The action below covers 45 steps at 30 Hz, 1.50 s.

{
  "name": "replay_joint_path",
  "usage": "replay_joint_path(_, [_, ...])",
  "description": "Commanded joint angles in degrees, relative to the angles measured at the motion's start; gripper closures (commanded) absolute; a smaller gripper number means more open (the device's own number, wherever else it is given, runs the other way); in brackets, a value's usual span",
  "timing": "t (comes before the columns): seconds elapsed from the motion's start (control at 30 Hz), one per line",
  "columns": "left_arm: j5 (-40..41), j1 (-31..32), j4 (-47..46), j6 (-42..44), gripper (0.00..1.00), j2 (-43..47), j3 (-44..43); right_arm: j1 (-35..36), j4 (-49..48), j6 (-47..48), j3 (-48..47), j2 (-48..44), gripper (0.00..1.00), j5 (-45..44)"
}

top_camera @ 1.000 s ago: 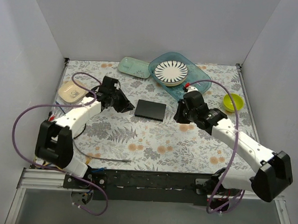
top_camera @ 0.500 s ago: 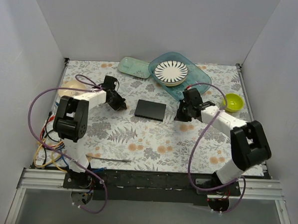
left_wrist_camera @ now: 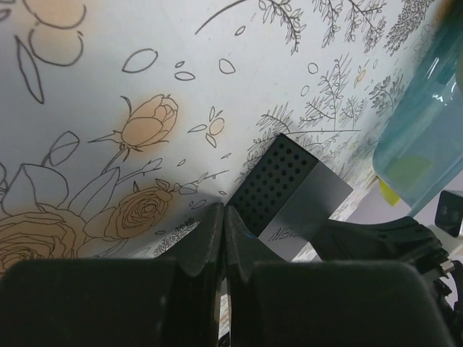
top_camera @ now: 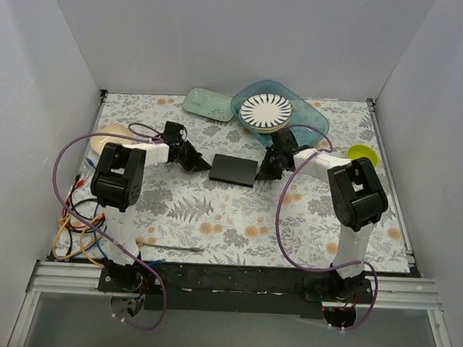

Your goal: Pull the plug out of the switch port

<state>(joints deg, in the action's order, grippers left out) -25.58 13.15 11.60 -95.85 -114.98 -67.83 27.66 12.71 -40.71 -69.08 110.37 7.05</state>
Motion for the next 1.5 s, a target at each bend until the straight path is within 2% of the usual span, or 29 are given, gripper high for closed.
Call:
replay_joint_path(0.0, [-2.4, 2.7, 1.0, 2.0, 1.0, 0.9, 3.7, 0.6, -4.0, -2.4, -1.5, 2.1, 0.99, 1.4])
replay_joint_path(0.17, [-3.8, 5.9, 0.9, 2.2, 1.0, 7.4, 9.5, 3.5, -4.6, -0.5, 3.1, -1.5, 0.99, 1.9])
replay_joint_path(0.37, [-4.4, 7.0, 1.7, 1.9, 1.0, 15.7, 16.0, 6.4, -6.1, -1.4, 14.6, -10.7, 0.99, 3.7])
replay_joint_path(0.7, [-2.4, 9.3, 7.9, 0.5, 1.0, 32.0, 26.1, 9.4, -3.8, -1.7, 26.3, -25.1, 0.99, 3.9])
replay_joint_path(0.83, [2.5, 9.9, 13.1, 2.5, 1.0, 37.2, 26.4, 9.5, -0.9, 1.6, 27.2, -28.1, 0.99, -0.4])
replay_joint_path(0.93, [9.1, 9.9, 16.5, 4.0, 0.98, 39.2, 23.9, 9.5, 0.9, 2.6, 25.8, -31.7, 0.99, -6.0])
replay_joint_path(0.97, [13.9, 9.9, 19.2, 4.3, 0.97, 40.3, 20.7, 9.5, 1.5, 3.1, 25.2, -33.0, 0.99, -8.3])
replay_joint_path(1.0, [16.2, 9.9, 20.6, 4.7, 0.92, 41.1, 19.1, 9.5, 2.1, 3.6, 24.4, -36.2, 0.99, -10.4])
replay_joint_path(1.07, [22.6, 9.9, 23.9, 6.6, 0.77, 42.9, 13.6, 10.0, 1.5, 7.3, 21.9, -41.8, 0.91, -14.9])
replay_joint_path(1.1, [24.8, 10.1, 25.3, 7.3, 0.63, 42.5, 11.3, 10.9, 0.8, 8.9, 21.3, -43.6, 0.85, -16.3])
replay_joint_path(1.13, [27.5, 10.1, 26.7, 8.4, 0.57, 41.9, 9.7, 11.7, -0.6, 11.1, 20.3, -45.3, 0.72, -18.1])
replay_joint_path(1.17, [28.5, 10.2, 28.0, 8.7, 0.53, 40.8, 8.6, 12.6, -2.4, 14.6, 19.9, -47.7, 0.67, -18.5])
replay_joint_path(1.2, [28.7, 10.1, 27.8, 8.6, 0.43, 40.2, 7.7, 14.4, -2.8, 16.7, 19.4, -48.5, 0.63, -19.3])
replay_joint_path(1.23, [27.7, 10.1, 27.3, 8.9, 0.41, 39.6, 7.6, 15.6, -3.0, 18.3, 19.0, -48.9, 0.56, -21.4])
replay_joint_path(1.3, [23.3, 10.8, 25.1, 8.9, 0.33, 38.4, 8.6, 18.3, -1.1, 21.3, 18.6, -48.6, 0.51, -24.5])
replay_joint_path(1.47, [21.3, 13.7, 20.8, 9.2, 0.3, 38.4, 9.2, 20.4, 2.9, 22.6, 19.0, -49.1, 0.49, -26.1])
